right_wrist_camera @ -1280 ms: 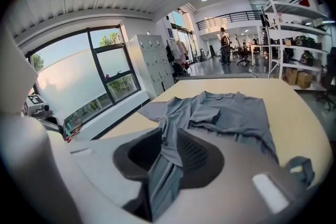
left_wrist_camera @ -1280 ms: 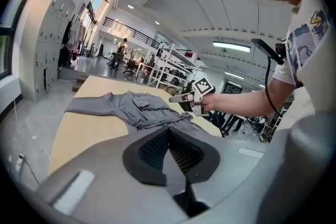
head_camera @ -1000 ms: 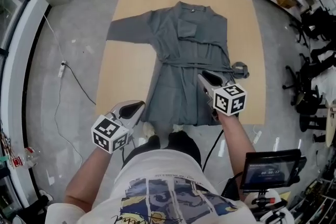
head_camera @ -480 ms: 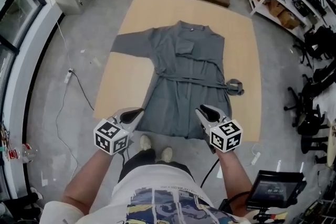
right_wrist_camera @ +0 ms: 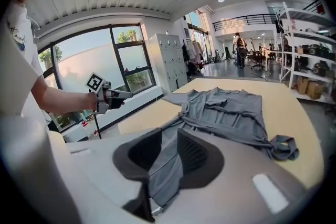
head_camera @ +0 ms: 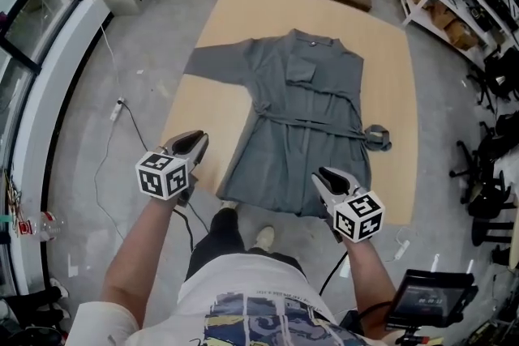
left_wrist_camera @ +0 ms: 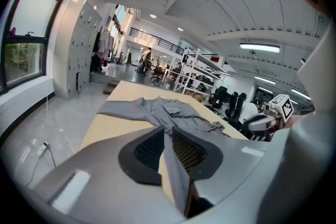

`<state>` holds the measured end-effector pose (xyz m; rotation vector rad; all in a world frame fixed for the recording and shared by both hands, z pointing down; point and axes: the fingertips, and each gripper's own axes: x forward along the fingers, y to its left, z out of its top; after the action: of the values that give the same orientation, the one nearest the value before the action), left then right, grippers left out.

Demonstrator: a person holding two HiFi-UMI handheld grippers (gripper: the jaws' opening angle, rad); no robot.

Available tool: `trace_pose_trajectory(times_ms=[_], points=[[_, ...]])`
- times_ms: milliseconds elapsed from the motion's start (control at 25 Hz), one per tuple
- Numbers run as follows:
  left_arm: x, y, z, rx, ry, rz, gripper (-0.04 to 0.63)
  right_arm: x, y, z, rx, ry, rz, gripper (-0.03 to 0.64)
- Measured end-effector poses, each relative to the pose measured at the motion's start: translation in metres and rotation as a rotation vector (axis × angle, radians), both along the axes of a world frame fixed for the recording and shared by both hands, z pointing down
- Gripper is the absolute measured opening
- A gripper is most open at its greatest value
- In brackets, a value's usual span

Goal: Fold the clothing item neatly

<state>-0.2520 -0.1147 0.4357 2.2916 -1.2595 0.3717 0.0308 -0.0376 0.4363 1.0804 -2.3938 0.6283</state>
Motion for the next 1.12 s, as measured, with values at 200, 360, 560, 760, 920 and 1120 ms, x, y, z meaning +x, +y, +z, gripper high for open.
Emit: trace_pose_trajectory(times_ms=[200,360,560,760,920,1120], points=[[-0.060,-0.066,0.021,-0.032,-0.015,-0.076,0.076,-0.024,-0.032,0.002,-0.010,0.004,0.024,0.083],[-0.100,-0.112,0.046,-0.070,-0.023,-0.109,0.095,-0.050,-0.059,0.004,-0.015,0.000,0.040,0.083],[-0.133,-0.161,0.084,-0.131,-0.011,-0.112,0.126,-0.073,-0.080,0.015,-0.048,0.011,0.060,0.083],[-0.150,-0.205,0.117,-0.177,0.015,-0.104,0.164,-0.083,-0.091,0.028,-0.089,0.031,0.091,0.083],[-0.156,-0.236,0.137,-0.208,0.052,-0.108,0.184,-0.089,-0.097,0.036,-0.121,0.044,0.111,0.083],[-0.157,-0.263,0.162,-0.272,0.136,-0.113,0.204,-0.095,-0.103,0.047,-0.151,0.057,0.130,0.083]])
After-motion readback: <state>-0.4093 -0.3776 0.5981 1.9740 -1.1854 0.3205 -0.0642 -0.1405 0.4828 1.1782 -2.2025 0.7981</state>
